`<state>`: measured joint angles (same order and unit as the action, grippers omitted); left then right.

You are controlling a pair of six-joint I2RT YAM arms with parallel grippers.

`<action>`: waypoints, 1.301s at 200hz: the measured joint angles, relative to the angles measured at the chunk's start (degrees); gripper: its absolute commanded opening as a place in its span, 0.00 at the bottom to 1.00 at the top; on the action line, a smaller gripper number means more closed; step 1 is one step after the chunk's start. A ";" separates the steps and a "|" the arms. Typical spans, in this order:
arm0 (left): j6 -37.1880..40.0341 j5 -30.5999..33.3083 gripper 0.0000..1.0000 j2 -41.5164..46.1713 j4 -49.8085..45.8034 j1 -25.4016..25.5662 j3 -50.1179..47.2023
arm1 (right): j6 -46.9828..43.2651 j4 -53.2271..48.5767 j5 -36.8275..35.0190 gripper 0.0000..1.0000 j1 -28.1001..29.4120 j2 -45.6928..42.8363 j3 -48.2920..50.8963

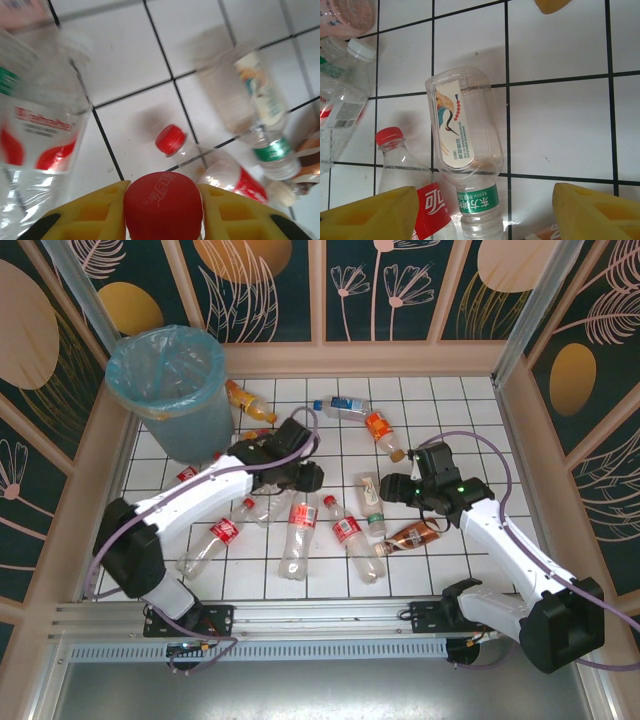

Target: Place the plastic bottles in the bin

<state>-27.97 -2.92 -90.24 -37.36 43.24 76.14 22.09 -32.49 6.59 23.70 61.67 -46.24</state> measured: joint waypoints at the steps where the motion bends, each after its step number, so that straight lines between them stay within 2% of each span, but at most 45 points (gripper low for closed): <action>1: 0.00 0.20 0.00 0.24 -0.33 0.00 0.46 | 0.02 0.02 -0.02 0.71 0.02 0.02 -0.04; 23: 0.96 5.79 0.00 2.73 -5.20 0.00 9.60 | 0.42 1.22 0.44 0.71 0.81 0.79 -1.38; 40: 3.32 12.63 0.00 3.17 -7.54 -0.02 20.02 | 0.70 3.08 0.79 0.71 1.88 1.46 -2.69; 78: 12.13 25.66 0.00 3.21 -4.96 -1.75 37.88 | 1.01 8.61 1.57 0.69 5.62 3.61 -6.16; 98: 17.35 29.64 0.00 1.01 -3.30 -6.05 47.12 | 0.87 12.13 1.77 0.69 9.14 5.66 -10.01; 115: 21.55 32.54 0.00 -1.77 0.17 -11.74 53.88 | 0.46 15.43 1.62 0.69 12.33 7.67 -13.88; 158: 32.35 38.73 0.00 -3.04 13.14 -22.23 53.86 | -0.96 22.86 2.45 0.69 18.03 14.45 -21.70; 197: 31.93 36.04 0.00 -3.26 19.06 -33.11 50.69 | -0.68 24.17 3.17 0.69 20.90 18.03 -21.97; 230: 25.33 24.68 0.00 -3.37 26.49 -42.40 40.06 | -0.48 26.29 3.82 0.69 22.86 18.12 -21.38; 260: 23.26 18.62 0.00 -4.55 35.28 -45.13 28.06 | -0.26 27.65 4.00 0.69 23.30 18.12 -19.78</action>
<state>-4.71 15.70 -94.78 -2.09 -1.89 104.20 21.82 -4.84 10.59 47.00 79.79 -66.02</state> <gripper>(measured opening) 0.304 0.692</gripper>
